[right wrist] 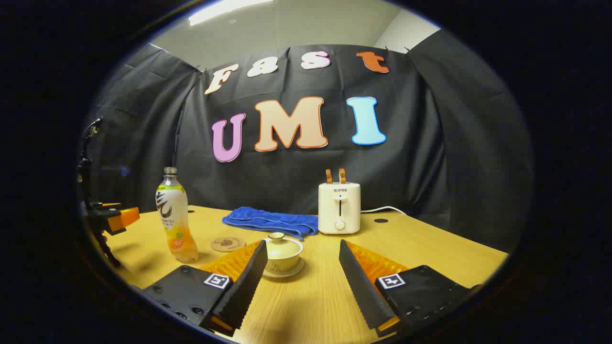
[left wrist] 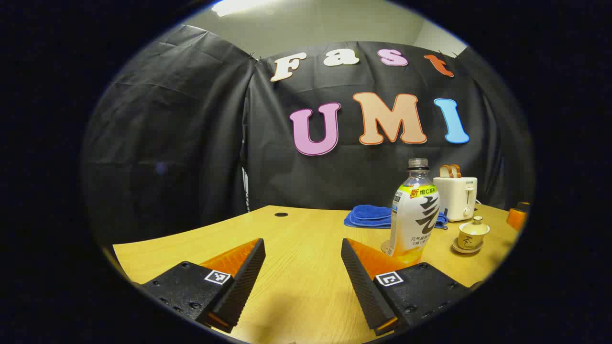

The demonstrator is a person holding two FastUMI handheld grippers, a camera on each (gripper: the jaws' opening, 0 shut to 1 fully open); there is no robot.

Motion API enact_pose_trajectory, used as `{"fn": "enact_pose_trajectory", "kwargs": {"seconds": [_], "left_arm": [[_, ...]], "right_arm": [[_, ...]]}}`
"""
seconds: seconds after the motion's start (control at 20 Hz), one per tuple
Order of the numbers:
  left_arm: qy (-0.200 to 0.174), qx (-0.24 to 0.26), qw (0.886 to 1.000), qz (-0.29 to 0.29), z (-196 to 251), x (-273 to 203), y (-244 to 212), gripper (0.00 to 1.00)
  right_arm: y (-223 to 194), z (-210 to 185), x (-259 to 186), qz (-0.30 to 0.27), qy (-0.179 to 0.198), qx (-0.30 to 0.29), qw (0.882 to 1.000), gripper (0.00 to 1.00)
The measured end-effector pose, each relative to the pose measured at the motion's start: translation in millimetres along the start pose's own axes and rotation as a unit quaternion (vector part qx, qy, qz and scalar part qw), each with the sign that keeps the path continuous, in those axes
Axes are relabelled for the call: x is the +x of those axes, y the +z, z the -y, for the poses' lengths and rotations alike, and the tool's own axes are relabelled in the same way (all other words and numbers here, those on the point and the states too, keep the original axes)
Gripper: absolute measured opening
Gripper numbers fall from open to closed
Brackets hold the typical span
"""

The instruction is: Open the teacup lid with one hand, grasp the water bottle and pour water into the teacup with the other hand; after pouring, place the water bottle on the coaster and then close the teacup lid.

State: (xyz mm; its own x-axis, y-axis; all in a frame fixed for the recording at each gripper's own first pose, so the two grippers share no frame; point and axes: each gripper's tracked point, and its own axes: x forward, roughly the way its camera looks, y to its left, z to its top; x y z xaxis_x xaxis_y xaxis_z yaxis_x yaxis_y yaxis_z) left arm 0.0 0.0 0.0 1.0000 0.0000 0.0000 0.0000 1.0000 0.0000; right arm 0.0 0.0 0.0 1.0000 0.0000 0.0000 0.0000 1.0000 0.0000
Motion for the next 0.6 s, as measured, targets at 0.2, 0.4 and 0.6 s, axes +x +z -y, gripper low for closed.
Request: {"fn": "enact_pose_trajectory", "kwargs": {"seconds": [0.2, 0.4, 0.6], "left_arm": [[0.003, 0.000, 1.000, 0.003, -0.4, -0.3, 0.7, 0.93], [-0.018, -0.001, 1.000, 0.002, 8.9, 1.0, 0.5, 0.93], [-0.017, -0.001, 1.000, 0.003, 8.8, 2.4, 0.0, 0.93]], "right_arm": [[-0.4, -0.6, 1.3, -0.003, 0.003, 0.000, 1.000, 0.96], [0.1, -2.6, 0.2, -0.005, 0.008, 0.001, 1.000, 0.94], [0.5, -3.0, -0.1, -0.006, 0.009, 0.001, 1.000, 0.94]]}}
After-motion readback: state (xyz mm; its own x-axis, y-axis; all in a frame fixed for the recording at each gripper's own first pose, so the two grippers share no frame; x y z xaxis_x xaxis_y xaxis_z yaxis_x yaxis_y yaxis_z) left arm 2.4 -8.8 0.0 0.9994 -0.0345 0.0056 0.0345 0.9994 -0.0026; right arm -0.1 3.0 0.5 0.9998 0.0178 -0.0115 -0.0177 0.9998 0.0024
